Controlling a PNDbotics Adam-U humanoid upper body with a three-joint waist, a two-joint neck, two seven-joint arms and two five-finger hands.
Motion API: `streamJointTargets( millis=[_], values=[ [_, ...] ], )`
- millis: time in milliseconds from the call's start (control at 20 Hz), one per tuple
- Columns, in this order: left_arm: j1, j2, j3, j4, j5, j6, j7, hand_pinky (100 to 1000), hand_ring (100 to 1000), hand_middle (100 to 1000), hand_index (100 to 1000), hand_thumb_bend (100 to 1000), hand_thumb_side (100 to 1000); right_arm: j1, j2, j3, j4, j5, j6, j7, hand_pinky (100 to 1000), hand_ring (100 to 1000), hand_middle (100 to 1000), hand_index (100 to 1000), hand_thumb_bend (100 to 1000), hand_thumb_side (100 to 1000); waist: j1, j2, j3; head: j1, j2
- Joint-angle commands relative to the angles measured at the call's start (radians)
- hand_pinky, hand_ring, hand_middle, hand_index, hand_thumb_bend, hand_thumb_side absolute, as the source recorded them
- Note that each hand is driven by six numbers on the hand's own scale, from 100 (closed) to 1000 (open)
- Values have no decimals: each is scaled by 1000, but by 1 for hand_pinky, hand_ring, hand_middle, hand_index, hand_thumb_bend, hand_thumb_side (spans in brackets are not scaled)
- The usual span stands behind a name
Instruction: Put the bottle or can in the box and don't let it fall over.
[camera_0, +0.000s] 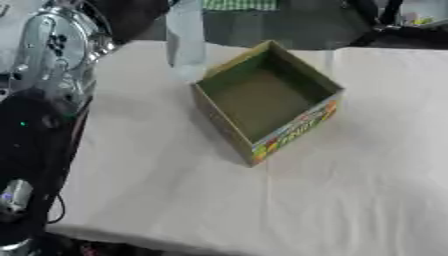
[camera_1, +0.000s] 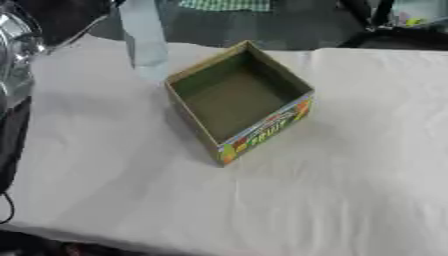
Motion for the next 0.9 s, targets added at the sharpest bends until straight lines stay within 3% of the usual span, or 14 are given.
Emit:
streamJointTargets(
  millis=[50, 500, 900],
  values=[
    [-46, -7, -2, 4, 14, 2, 7, 599, 387, 232, 901, 707, 704, -23, -18, 0, -4, -2, -1, 8, 792, 717, 629, 835, 100, 742, -1, -13, -6, 10, 0],
    [-94, -38, -28, 47, 16, 10, 1, 601, 386, 231, 899, 707, 707, -49, -7, 11, -9, -2, -5, 20, 792, 717, 629, 835, 100, 742, 5, -4, -43, 22, -17],
    [-81, -58, -45, 74, -11, 9, -17, 600, 385, 230, 897, 705, 711, -69, 0, 17, -19, -3, -6, 28, 791, 716, 628, 835, 100, 747, 12, 19, -73, 22, -40]
  ],
)
